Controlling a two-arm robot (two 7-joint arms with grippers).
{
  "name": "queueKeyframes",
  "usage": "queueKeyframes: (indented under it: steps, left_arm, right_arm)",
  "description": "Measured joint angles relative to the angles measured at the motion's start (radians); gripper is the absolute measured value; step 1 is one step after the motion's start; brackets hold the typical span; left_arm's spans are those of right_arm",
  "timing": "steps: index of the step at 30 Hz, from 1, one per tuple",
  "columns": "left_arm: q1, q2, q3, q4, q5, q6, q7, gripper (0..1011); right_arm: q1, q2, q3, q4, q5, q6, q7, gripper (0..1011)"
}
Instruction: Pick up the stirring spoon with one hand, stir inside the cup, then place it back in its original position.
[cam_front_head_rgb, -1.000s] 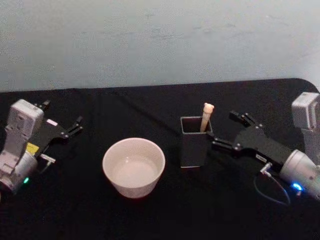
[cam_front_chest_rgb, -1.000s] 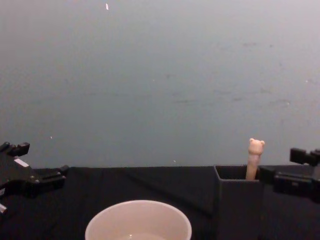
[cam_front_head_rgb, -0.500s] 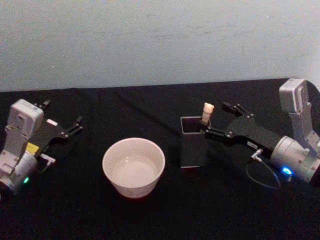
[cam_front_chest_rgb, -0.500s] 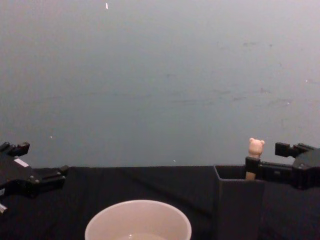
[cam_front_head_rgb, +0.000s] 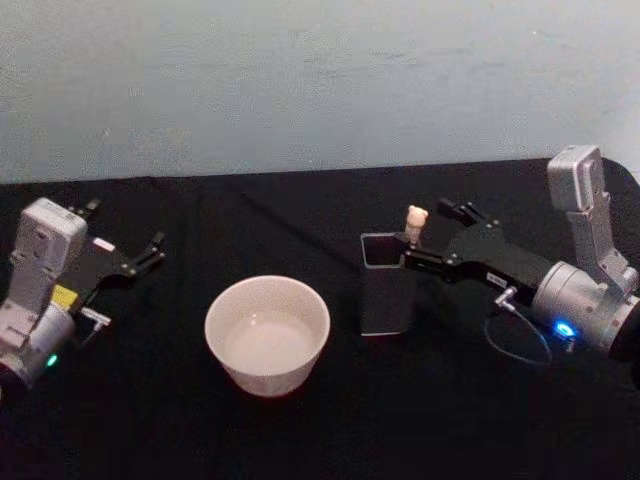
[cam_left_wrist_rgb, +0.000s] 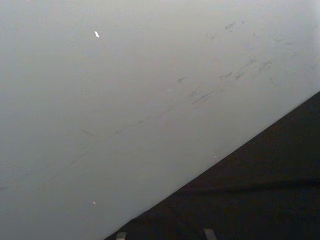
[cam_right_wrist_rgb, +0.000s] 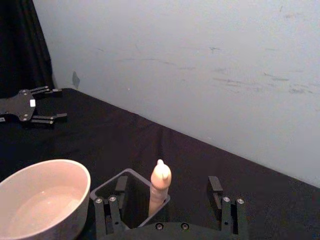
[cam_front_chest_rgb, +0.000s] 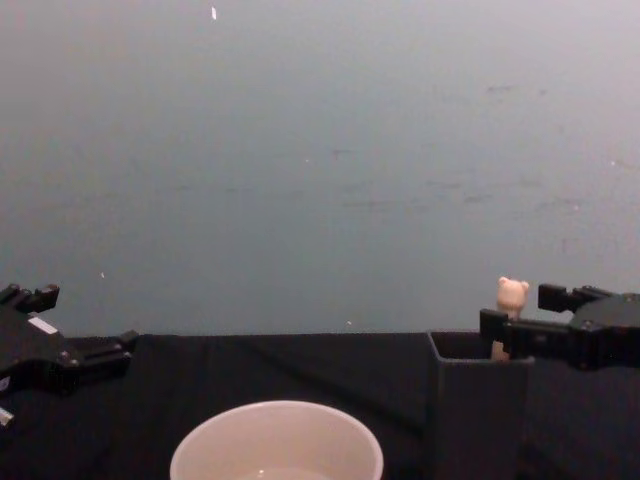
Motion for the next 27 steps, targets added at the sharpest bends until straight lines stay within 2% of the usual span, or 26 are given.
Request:
queueKeyframes:
  steps: [13, 27]
  left_arm:
    - [0.000, 0.000, 0.000, 0.000, 0.000, 0.000, 0.000, 1001]
    - [0.000, 0.000, 0.000, 0.000, 0.000, 0.000, 0.000, 1001]
  right_arm:
    - [0.025, -0.015, -0.005, 0.026, -0.008, 0.005, 0.005, 1000]
    - [0.023, -0.014, -0.004, 0.023, -0.008, 0.005, 0.005, 1000]
